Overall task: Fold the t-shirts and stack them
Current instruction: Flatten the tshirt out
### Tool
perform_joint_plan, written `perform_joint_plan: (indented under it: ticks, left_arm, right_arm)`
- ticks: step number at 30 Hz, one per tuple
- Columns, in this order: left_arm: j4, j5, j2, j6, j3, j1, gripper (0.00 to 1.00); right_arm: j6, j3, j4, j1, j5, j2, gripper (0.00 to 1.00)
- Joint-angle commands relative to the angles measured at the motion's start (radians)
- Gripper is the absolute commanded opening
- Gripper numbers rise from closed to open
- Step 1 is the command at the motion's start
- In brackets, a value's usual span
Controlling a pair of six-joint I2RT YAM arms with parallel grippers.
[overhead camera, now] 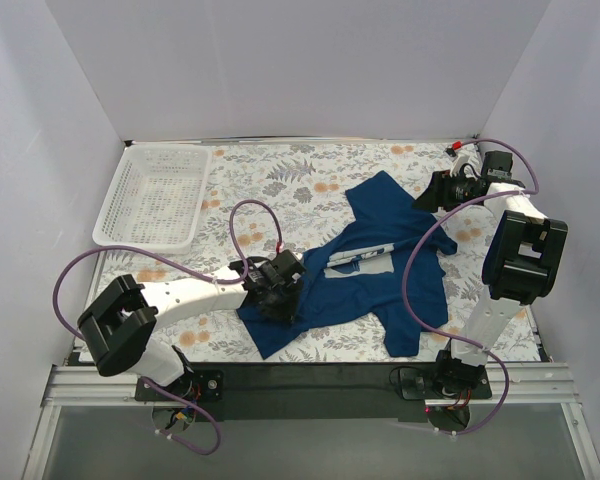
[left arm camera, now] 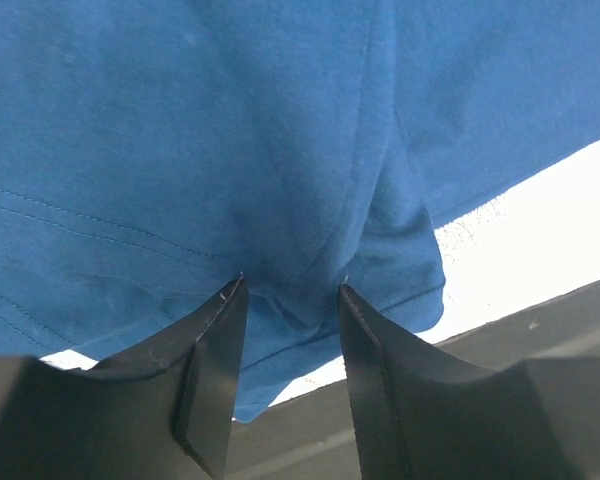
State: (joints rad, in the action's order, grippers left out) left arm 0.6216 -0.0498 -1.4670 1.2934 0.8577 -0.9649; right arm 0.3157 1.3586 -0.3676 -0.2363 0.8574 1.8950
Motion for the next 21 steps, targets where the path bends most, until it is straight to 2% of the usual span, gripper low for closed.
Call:
perform_joint_plan:
  ticks: [1,4,5,6,8,13,16,20,21]
  left_arm:
    - [0.003,0.007,0.030,-0.003,0.021,-0.009,0.38]
    - [-0.002,-0.010,0.010,-0.003,0.023,-0.011,0.30]
    - [-0.003,-0.012,0.008,-0.002,0.026,-0.009,0.24]
    - [-0.002,-0.016,0.001,-0.003,0.032,-0.011,0.09]
    - [0.004,-0.030,0.004,-0.003,0.037,-0.011,0.00]
    - [0.033,-0.087,0.065,-0.026,0.040,-0.011,0.00]
    - [0.058,-0.180,0.112,-0.049,0.040,-0.008,0.00]
    - [0.055,-0.229,0.174,-0.088,0.044,0.000,0.00]
    - [0.055,-0.242,0.175,-0.091,0.046,0.002,0.00]
  right_arm:
    - [-0.009,0.004,0.004,-0.006,0.031,-0.036,0.58]
    - [-0.010,0.004,0.006,-0.008,0.031,-0.036,0.59]
    - [-0.010,0.005,0.006,-0.008,0.031,-0.037,0.59]
    - [-0.010,0.005,0.004,-0.006,0.029,-0.039,0.59]
    - [-0.009,0.008,0.002,-0.006,0.029,-0.039,0.58]
    - [0.016,0.052,-0.014,0.002,0.035,-0.024,0.59]
    - [0.034,0.143,-0.048,0.034,0.002,0.012,0.59]
    - [0.020,0.330,-0.073,0.095,-0.069,0.148,0.60]
    - [0.013,0.420,-0.085,0.106,-0.078,0.182,0.60]
